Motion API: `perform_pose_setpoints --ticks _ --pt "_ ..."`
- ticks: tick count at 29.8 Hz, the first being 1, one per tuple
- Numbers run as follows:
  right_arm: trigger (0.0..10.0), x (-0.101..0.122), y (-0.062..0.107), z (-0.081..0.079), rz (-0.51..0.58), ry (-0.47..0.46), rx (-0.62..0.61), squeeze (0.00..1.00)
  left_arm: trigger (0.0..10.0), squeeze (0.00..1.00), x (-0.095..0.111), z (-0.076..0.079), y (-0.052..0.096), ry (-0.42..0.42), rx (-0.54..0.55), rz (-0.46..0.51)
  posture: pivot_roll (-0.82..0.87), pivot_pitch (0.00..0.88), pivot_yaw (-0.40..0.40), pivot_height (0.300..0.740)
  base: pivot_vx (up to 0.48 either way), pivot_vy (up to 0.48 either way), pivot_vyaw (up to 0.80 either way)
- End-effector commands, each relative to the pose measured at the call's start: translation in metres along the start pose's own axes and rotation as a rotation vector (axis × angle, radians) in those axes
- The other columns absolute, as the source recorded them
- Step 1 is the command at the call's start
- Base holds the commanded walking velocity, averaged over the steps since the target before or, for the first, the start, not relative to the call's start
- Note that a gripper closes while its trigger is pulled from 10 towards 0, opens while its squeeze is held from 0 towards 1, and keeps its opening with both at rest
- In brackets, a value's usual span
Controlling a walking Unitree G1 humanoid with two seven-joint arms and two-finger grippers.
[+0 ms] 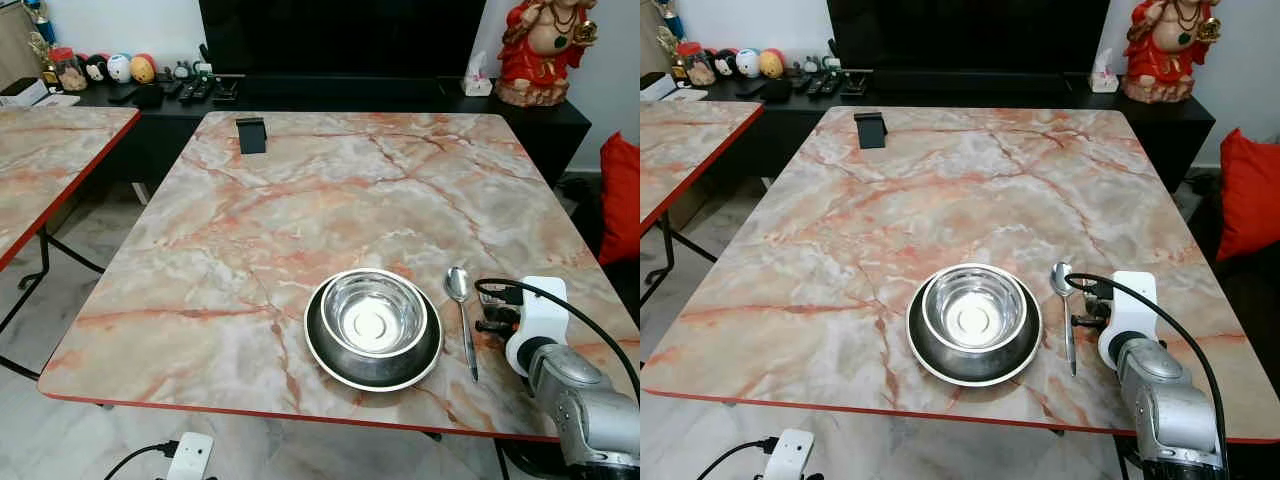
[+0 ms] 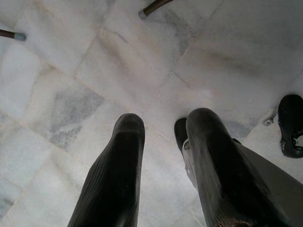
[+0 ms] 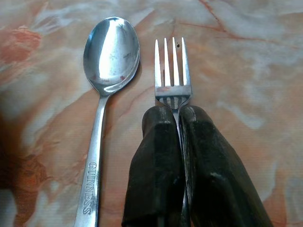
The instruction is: Setting the table
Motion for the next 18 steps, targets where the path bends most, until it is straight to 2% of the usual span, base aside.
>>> perform_pose_setpoints --ticks 1,8,18 --pt "10.0 0.000 -0.001 -0.001 -0.007 0.006 -0.001 0.00 10.0 0.00 -0.001 -0.002 0.000 0.002 0.003 -0.007 -0.08 0.000 0.004 0.731 0.000 0.000 0.00" --pt "10.0 -0.003 -0.001 0.000 -0.018 -0.001 -0.007 0.00 10.0 0.00 0.006 0.009 -0.002 -0.005 -0.015 0.010 -0.09 0.000 0.003 0.731 0.000 0.000 0.00" --pt "10.0 -0.007 0.002 -0.001 -0.019 0.002 -0.011 0.00 10.0 0.00 0.008 0.010 -0.002 -0.011 -0.022 0.011 -0.10 0.000 0.006 0.731 0.000 0.000 0.00"
Point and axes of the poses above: a point about 5 cm out from each wrist's last joint towards the gripper, its own y axis pointing back from the gripper into the wrist, its own x axis along the axis of the wrist's last joint, z = x × y, the point moved 5 cm from there along -y, pointing out of the wrist towards the gripper, and after that the axes turned 13 degrees about y, right-handed, at the moved point
